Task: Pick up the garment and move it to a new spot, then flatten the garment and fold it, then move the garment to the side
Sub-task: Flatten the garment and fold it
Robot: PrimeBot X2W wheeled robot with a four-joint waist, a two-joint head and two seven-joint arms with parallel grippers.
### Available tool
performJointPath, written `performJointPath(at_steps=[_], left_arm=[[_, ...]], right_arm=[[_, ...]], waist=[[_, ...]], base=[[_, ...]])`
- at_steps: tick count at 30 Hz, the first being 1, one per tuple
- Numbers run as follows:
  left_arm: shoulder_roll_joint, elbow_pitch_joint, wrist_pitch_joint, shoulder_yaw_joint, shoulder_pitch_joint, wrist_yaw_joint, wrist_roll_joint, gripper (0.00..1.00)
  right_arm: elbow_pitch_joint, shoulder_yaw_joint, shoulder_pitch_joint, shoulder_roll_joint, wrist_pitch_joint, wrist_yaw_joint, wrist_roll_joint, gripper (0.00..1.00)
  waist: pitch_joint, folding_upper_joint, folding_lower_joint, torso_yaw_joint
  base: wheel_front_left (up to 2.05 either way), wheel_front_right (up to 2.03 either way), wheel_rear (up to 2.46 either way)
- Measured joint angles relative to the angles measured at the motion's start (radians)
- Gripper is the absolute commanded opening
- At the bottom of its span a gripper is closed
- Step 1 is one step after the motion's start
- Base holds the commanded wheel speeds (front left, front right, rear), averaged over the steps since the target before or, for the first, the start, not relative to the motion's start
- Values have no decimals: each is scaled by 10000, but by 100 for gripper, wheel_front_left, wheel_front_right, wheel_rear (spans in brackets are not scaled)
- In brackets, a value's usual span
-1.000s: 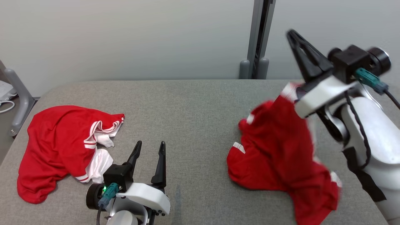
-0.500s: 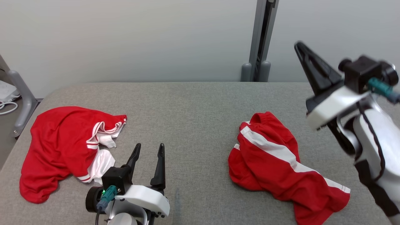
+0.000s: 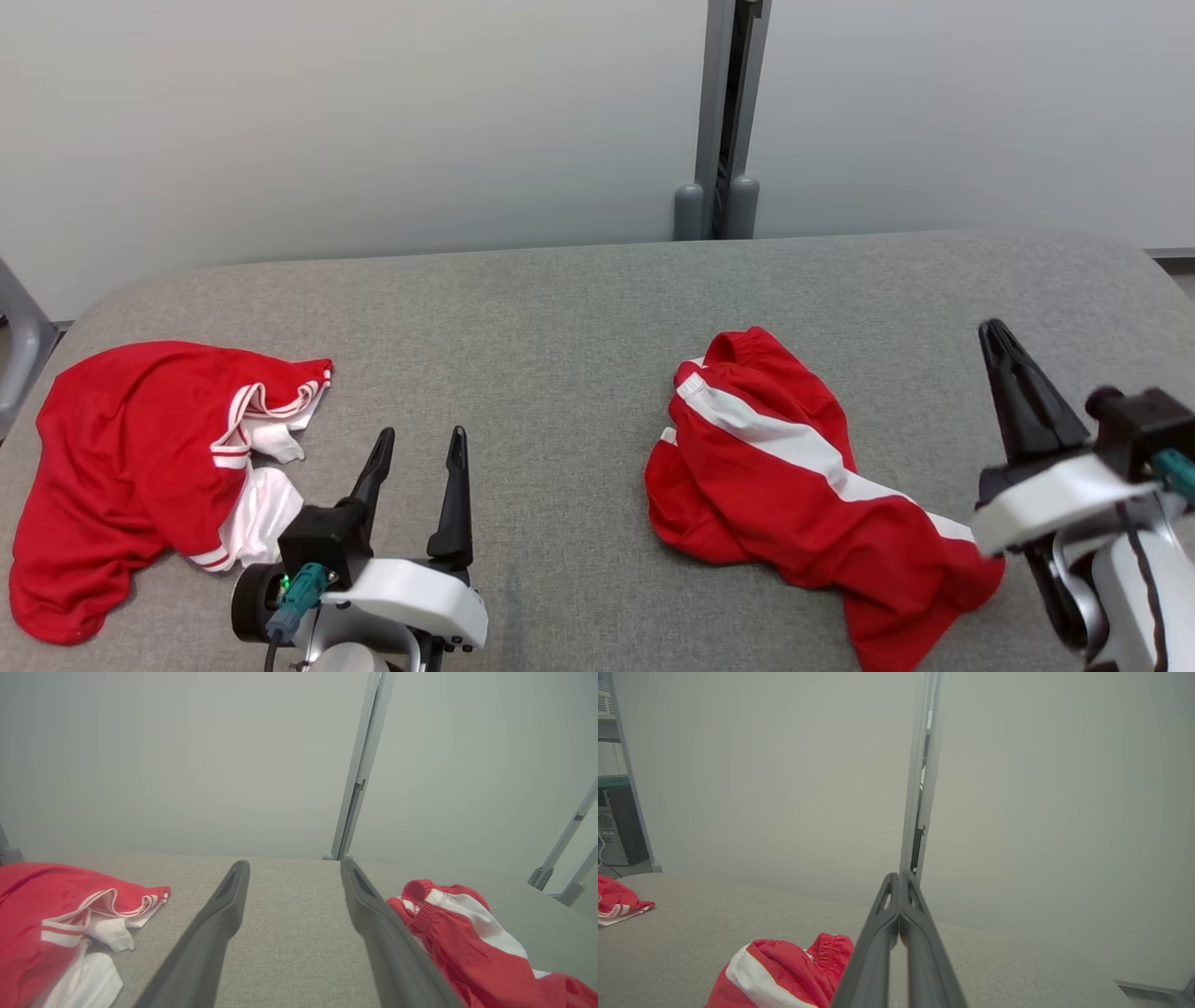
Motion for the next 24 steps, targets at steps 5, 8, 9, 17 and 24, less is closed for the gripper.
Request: performJointPath(at_steps=[5,8,9,17,24], left_arm=[[2,-42,0,63,238,-54,130,100],[-4,-52,0,65,379,-115,132,100],[-2,-54,0,61,402,-115,130,100],[0,-33,0,-15,459,-115,111,100],[-4,6,0,-313,324,-117,36,100]], right_arm=[[-587,-861,1356,709,-10,0,-652,0],[-711,-1193,1782,1003,-12,0,-1057,100],[-711,-1248,1863,1106,-10,0,-1068,100],[-541,-1081,1980,1244,-12,0,-1185,100],[253,29,1274,1035,-10,0,-1051,100]], waist=[[-29,0,0,-90],[-12,0,0,-101],[-8,0,0,-99],[42,0,0,-1],[218,0,0,326]], base=[[0,0,0],[0,0,0],[0,0,0],[0,0,0],[0,0,0]])
